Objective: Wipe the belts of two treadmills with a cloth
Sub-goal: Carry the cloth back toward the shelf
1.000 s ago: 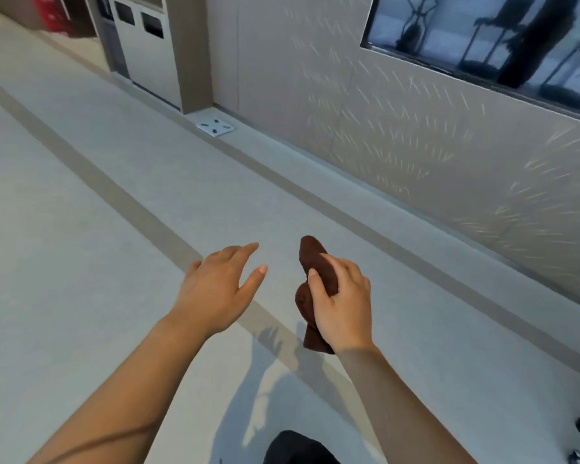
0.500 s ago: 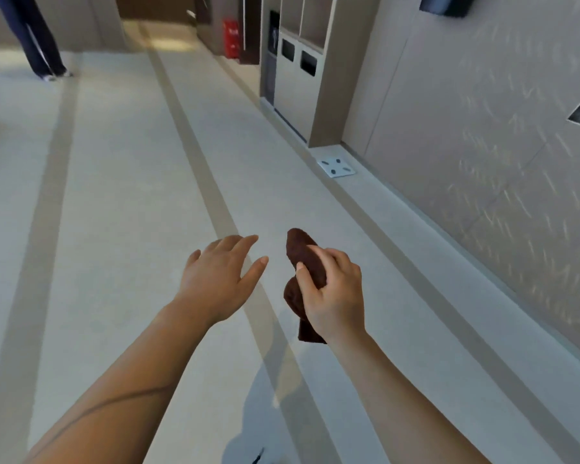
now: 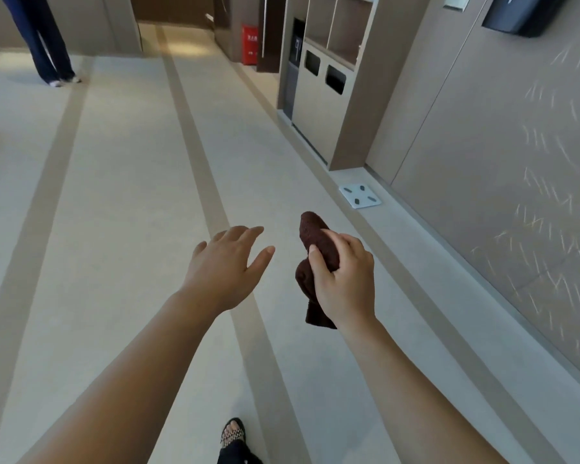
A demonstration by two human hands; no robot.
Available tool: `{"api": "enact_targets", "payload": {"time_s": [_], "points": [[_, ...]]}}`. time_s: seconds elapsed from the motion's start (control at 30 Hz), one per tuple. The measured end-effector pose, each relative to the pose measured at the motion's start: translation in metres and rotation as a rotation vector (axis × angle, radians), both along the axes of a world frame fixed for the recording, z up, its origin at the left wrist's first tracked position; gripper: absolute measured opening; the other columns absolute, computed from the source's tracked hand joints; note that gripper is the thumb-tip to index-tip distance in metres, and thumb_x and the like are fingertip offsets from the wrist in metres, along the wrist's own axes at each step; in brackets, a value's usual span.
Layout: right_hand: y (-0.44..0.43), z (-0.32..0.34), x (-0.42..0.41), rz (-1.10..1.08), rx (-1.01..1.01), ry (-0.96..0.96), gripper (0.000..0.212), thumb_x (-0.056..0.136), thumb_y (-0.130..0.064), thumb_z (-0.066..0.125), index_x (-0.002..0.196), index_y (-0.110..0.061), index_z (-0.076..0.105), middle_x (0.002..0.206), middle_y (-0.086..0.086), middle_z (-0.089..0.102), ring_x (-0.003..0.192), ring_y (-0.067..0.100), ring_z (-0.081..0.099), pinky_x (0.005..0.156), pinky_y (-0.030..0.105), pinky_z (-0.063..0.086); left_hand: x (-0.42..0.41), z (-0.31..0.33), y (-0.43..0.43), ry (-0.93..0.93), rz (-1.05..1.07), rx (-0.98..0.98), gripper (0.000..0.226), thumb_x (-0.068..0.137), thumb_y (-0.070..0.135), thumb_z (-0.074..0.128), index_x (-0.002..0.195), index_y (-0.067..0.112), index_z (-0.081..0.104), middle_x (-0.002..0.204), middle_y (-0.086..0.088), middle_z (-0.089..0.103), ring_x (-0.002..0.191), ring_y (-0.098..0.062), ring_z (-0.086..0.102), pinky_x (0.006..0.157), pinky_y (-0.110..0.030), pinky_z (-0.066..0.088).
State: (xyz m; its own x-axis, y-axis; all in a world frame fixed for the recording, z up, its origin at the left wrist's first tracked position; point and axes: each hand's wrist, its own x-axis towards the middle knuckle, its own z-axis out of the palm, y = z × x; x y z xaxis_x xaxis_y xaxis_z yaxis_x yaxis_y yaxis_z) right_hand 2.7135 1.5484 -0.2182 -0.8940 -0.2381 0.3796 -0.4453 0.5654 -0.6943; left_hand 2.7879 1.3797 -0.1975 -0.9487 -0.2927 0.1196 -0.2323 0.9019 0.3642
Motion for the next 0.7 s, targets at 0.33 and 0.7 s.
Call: {"api": "enact_targets", "payload": {"time_s": [0.33,0.7], "points": [[-0.13,0.006,-0.214,-0.061,0.009,0.007,0.038,0.088,-0.042,0.055,0.123,-0.027,0.059,0.122,-0.008,0.054,0.112,0.017,0.042,0.083,0.026,0.036,-0.224,0.005,-0.139,-0.027,-0.066,-0.034,0.067,0.086,0.063,0.012,0.141,0.031,0.032,0.143,0.006,0.042,0.132,-0.019,0.038,0.105,-0.044,0.032],[-0.304,-0.007,-0.504,0.036,-0.025,-0.026,0.039,0.088,-0.042,0.053,0.124,-0.026,0.059,0.123,-0.007,0.054,0.114,0.017,0.042,0.085,0.026,0.037,-0.491,-0.001,-0.298,-0.066,0.002,-0.075,0.062,0.09,0.06,0.016,0.142,0.031,0.032,0.144,0.007,0.041,0.132,-0.017,0.038,0.106,-0.042,0.032]]}}
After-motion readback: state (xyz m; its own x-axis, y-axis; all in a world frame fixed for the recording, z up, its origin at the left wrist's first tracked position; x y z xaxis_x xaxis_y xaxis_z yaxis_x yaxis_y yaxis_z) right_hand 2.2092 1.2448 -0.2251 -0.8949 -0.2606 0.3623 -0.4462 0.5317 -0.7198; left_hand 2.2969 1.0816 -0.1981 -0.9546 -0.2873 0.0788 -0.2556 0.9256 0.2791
